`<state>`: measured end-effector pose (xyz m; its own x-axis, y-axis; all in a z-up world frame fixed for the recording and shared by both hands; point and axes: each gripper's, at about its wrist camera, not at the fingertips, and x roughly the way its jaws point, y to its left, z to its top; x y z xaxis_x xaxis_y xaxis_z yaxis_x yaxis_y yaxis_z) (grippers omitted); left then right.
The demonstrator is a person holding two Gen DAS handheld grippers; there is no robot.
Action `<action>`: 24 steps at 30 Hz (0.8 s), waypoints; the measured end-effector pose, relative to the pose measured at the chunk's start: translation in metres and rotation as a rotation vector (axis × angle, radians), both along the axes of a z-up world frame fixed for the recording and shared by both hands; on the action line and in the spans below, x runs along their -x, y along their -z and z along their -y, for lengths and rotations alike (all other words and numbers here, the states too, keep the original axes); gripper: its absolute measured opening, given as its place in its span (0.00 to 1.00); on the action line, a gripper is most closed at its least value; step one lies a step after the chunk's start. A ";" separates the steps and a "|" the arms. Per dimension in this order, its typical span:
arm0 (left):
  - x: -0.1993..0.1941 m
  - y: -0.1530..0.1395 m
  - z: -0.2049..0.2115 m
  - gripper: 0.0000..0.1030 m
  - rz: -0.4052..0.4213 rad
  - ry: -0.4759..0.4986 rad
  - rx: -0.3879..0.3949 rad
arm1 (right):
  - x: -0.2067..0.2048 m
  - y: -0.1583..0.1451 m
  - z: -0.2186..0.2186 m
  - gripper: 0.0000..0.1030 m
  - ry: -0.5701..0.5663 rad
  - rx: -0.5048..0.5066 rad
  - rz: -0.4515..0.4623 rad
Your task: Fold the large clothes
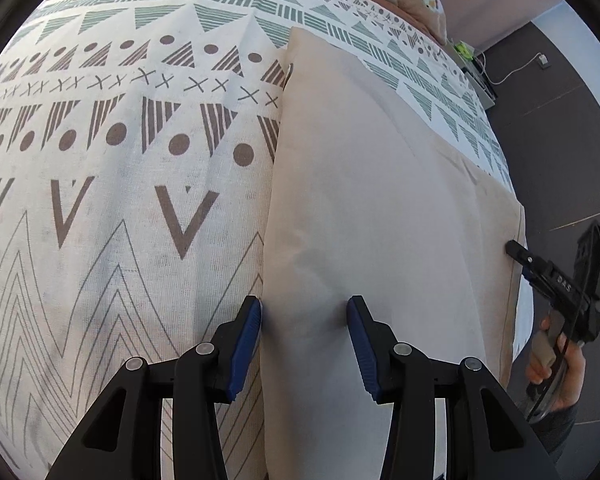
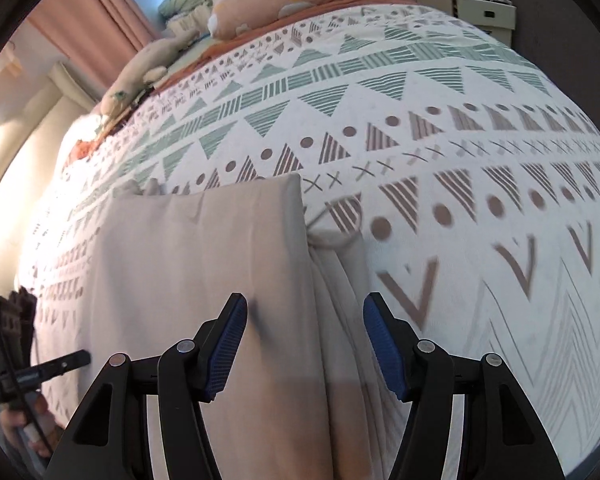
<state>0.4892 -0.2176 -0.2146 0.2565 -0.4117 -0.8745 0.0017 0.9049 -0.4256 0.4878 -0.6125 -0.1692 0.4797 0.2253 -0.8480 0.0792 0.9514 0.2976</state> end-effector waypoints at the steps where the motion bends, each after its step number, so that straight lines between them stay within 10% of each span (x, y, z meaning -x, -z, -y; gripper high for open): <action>1: -0.002 0.000 0.001 0.45 -0.002 -0.002 -0.002 | -0.007 0.003 -0.001 0.47 -0.011 0.003 -0.009; 14: -0.010 0.004 0.004 0.45 -0.014 -0.006 -0.005 | -0.022 0.022 0.032 0.36 0.070 -0.020 -0.044; 24: -0.028 0.002 0.005 0.45 0.019 -0.018 -0.017 | -0.013 0.038 0.062 0.60 -0.033 -0.312 -0.126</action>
<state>0.5176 -0.2223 -0.2161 0.2800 -0.3918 -0.8764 -0.0065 0.9121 -0.4099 0.5011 -0.6745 -0.2067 0.3638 0.4969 -0.7879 0.1046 0.8187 0.5646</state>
